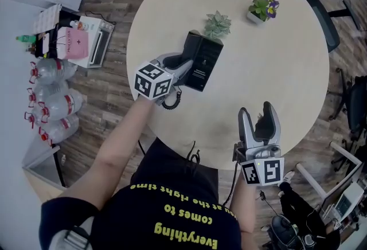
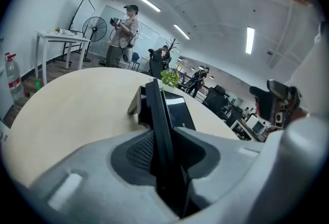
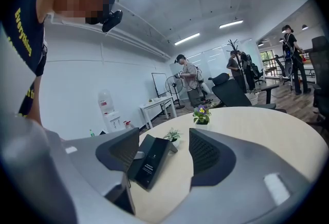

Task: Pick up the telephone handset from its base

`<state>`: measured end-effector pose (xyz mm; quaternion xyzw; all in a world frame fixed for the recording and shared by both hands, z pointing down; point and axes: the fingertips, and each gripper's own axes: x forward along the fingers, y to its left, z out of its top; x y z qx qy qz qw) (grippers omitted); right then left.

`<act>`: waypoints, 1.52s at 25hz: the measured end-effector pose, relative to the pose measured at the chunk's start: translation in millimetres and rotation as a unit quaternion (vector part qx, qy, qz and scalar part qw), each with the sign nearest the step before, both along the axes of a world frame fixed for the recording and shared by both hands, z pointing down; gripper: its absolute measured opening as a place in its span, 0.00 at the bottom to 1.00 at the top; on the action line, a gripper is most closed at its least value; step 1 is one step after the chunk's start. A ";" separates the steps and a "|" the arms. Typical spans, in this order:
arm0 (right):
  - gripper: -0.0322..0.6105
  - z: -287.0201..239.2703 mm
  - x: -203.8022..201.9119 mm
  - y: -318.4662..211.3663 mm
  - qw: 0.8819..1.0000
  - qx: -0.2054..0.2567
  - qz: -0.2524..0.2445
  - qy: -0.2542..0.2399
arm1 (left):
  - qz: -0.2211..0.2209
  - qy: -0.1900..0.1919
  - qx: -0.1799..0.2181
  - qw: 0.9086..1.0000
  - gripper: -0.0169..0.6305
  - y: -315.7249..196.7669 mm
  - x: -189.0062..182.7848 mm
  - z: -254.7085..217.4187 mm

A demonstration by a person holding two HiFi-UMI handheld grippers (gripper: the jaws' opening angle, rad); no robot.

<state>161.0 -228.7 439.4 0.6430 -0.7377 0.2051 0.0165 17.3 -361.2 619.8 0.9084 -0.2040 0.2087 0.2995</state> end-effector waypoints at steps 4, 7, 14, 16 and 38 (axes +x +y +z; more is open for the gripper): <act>0.52 -2.7 -0.7 0.8 1.000 0.004 -0.001 0.001 | -0.015 0.006 -0.005 1.000 0.16 -0.7 -3.8 -4.6; 0.52 -6.6 -0.2 1.3 1.000 0.007 -0.003 0.002 | -0.020 0.001 0.005 1.000 0.15 -1.7 -5.9 -11.4; 0.44 -24.8 8.6 8.0 0.999 0.027 0.004 0.018 | -0.049 0.033 0.047 0.997 0.15 -2.9 -11.9 -58.3; 0.39 -33.2 10.9 11.0 0.999 0.038 0.006 0.021 | -0.057 0.042 0.066 0.995 0.15 -1.2 -13.4 -77.8; 0.07 -152.2 20.6 54.0 0.981 0.171 -0.006 0.090 | -0.089 0.103 0.271 0.953 0.15 82.2 -22.5 -271.2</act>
